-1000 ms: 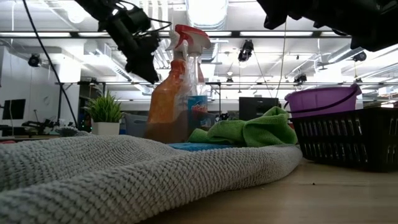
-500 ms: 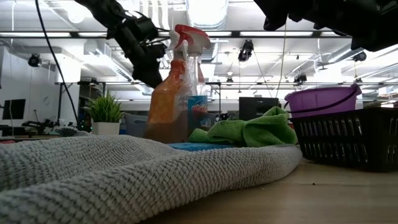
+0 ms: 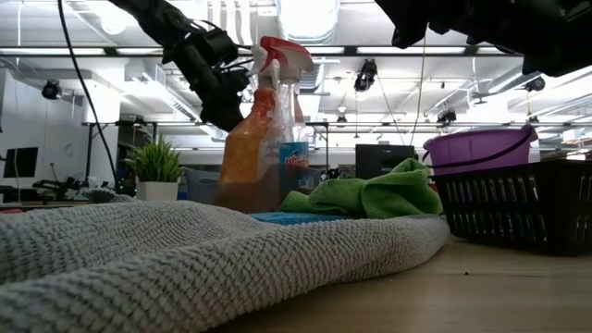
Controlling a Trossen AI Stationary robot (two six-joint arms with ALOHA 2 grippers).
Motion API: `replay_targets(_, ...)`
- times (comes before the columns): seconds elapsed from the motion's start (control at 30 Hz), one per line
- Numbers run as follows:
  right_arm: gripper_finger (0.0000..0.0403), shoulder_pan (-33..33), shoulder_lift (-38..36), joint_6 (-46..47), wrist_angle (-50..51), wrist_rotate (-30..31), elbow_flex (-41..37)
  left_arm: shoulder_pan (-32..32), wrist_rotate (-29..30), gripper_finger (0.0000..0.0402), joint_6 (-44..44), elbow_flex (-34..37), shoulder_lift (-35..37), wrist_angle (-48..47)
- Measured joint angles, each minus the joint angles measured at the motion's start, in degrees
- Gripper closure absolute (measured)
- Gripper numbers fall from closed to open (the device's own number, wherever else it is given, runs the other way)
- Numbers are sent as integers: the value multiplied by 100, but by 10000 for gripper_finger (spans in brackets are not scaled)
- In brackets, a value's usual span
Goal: Pick & Place Kitchen Items
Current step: Put the white plastic restorer bottle into the black bin
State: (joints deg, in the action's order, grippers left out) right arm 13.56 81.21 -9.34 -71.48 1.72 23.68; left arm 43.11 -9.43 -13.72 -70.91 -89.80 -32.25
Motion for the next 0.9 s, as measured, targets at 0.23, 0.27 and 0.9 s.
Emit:
replay_targets(0.23, 174, 0, 0, 0, 5, 2, 0, -9, -2, 196, 22, 6, -140, 48)
replay_targets(0.27, 174, 0, 0, -1, 10, 2, 0, -9, -1, 196, 22, 6, -167, 57)
replay_targets(0.9, 174, -1, 0, 15, 89, 22, 0, -48, 79, 293, -31, 6, -110, 107)
